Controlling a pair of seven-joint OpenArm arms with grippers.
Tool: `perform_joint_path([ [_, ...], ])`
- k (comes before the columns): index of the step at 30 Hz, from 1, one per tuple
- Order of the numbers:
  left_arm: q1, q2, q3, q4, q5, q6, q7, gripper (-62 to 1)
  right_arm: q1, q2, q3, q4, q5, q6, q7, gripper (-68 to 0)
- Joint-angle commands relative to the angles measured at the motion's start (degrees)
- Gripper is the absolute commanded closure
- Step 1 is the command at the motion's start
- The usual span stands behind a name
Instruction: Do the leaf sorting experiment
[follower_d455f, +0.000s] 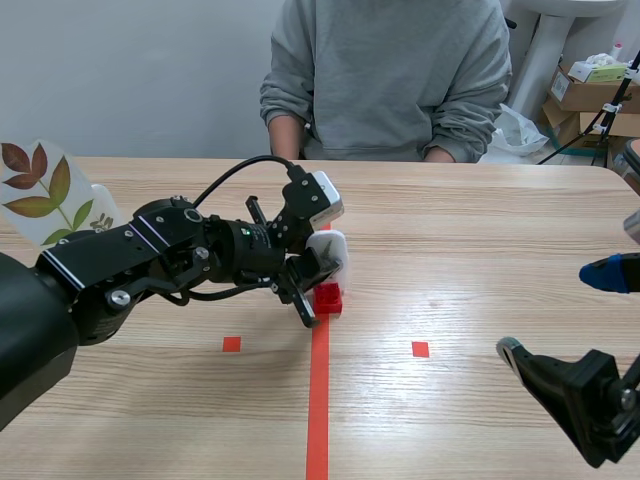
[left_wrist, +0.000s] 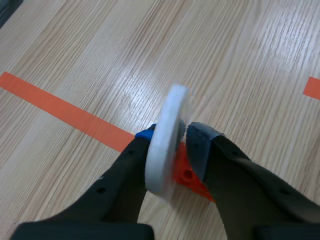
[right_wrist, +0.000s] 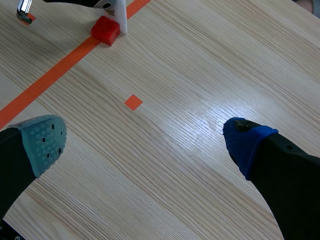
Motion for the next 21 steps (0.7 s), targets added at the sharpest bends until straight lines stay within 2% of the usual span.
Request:
perform_joint_path([
  [1, -0.8, 0.2, -0.3, 1.0, -0.3, 0.0, -1.2, -8.9, 0.7, 0.6, 0.2, 0.8, 0.4, -0.2, 0.9, -65.7],
  [4, -0.8, 0.2, -0.3, 1.1, -0.3, 0.0, -1.2, -5.4, 0.7, 0.6, 0.2, 0.8, 0.4, -0.2, 0.9, -65.7],
  [10, 1.0, -0.4, -0.6, 2.8, -0.9, -0.6, -1.1, -4.0, 0.7, 0.6, 0.2, 0.8, 0.4, -0.2, 0.9, -65.7],
  [13, 3.9, -2.4, -0.8, 7.6, -5.4, -0.9, -0.7, -4.0, 0.7, 0.6, 0.2, 0.8, 0.4, -0.2, 0.9, -65.7],
  [15, 7.0, -4.2, -2.0, 12.7, -8.8, -1.3, 1.9, -4.0, 0.7, 0.6, 0.2, 0.8, 0.4, -0.2, 0.9, -65.7],
  [17, 11.1, -5.8, -4.9, 18.7, -10.6, -1.7, 5.3, -4.0, 0.7, 0.6, 0.2, 0.8, 0.4, -0.2, 0.9, -65.7],
  [19, 16.1, -7.1, -8.9, 24.6, -10.8, -1.7, 7.2, -4.0, 0.7, 0.6, 0.2, 0.8, 0.4, -0.2, 0.9, -65.7],
  [21, 21.3, -8.3, -13.7, 30.0, -13.0, -1.7, 8.4, -4.0, 0.7, 0.6, 0.2, 0.8, 0.4, -0.2, 0.9, -65.7],
])
